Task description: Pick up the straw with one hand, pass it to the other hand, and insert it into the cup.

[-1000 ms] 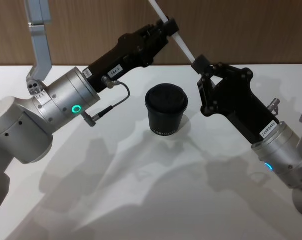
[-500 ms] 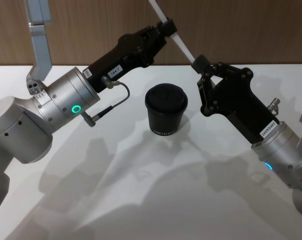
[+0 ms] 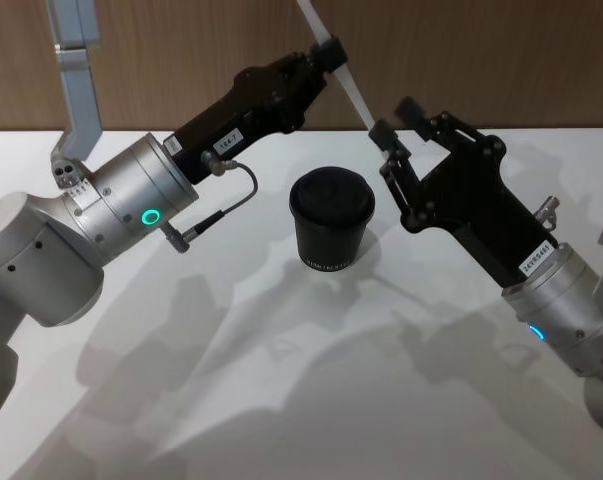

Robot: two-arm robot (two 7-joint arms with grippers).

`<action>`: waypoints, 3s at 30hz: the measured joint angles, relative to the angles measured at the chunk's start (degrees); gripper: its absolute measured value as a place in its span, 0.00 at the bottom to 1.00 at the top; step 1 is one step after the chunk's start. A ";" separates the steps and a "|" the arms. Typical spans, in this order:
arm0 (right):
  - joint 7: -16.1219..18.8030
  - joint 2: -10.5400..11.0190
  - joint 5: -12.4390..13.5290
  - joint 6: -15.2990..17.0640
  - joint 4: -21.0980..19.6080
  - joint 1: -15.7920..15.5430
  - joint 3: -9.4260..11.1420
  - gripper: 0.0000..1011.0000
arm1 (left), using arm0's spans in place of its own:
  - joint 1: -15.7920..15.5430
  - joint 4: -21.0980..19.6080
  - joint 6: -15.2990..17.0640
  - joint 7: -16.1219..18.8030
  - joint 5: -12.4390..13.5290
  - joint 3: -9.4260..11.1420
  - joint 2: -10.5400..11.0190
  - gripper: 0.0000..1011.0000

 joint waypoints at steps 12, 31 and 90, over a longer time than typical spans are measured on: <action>0.00 0.00 0.00 0.02 0.00 0.00 -0.01 0.64 | -0.09 -0.17 -0.38 0.52 0.60 0.24 0.24 0.01; -0.01 0.00 -0.01 0.03 0.01 0.00 -0.01 0.99 | -3.94 0.04 -2.40 9.08 12.63 3.09 2.26 0.01; 0.00 0.00 -0.01 0.03 0.01 0.00 0.00 0.99 | -13.41 6.73 4.59 7.10 16.29 5.45 3.57 0.01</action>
